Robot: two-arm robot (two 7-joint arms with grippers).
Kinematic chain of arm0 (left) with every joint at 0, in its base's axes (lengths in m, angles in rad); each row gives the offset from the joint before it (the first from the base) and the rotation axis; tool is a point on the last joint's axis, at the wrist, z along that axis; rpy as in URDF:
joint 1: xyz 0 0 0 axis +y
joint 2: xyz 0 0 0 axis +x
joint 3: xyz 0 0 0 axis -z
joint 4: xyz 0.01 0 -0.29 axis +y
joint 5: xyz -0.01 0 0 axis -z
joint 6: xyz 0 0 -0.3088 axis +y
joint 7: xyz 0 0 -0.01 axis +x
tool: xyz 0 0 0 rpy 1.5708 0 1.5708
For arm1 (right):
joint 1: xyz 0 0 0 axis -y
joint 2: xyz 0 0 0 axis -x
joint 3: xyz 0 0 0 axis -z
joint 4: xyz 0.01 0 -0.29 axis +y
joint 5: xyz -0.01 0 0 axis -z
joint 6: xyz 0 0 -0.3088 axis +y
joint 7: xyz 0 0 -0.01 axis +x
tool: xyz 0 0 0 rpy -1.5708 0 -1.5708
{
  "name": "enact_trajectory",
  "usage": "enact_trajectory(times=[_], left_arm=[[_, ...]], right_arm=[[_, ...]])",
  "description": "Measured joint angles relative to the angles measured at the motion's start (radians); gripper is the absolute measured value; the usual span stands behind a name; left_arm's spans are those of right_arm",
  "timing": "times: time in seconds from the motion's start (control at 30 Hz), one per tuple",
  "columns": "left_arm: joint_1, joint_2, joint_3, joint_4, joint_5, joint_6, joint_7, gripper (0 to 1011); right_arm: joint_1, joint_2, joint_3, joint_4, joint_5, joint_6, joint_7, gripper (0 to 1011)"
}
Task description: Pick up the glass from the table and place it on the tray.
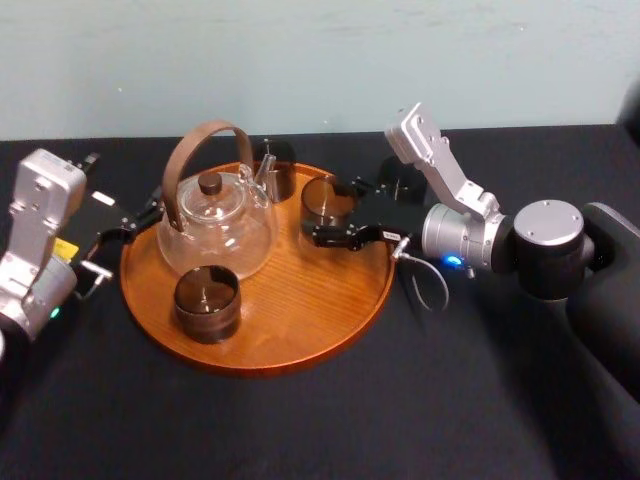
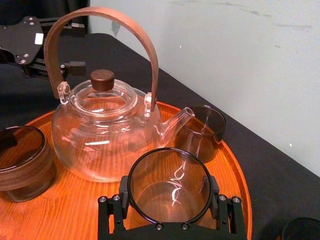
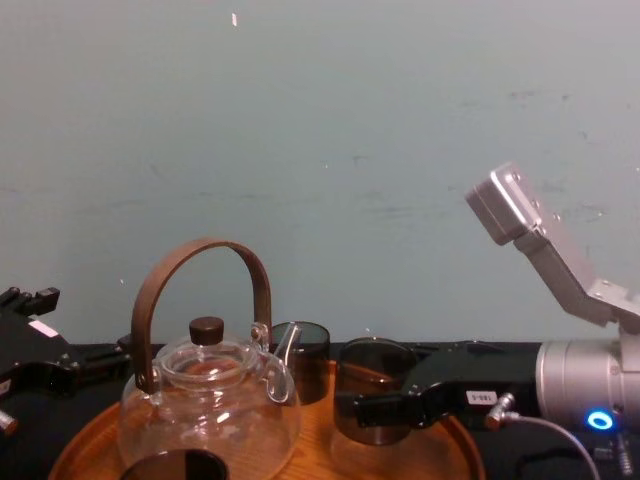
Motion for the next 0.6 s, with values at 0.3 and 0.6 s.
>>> enact_trajectory(times=[0.3, 0.6], left_arm=[[0.000, 0.000, 0.000, 0.000, 0.000, 0.000, 0.000, 1001], [0.000, 0.000, 0.000, 0.000, 0.000, 0.000, 0.000, 1001]], right_arm=[[0.010, -0.019, 0.008, 0.046, -0.010, -0.016, 0.006, 906], [0.011, -0.025, 0.014, 0.062, -0.018, -0.020, 0.010, 906]])
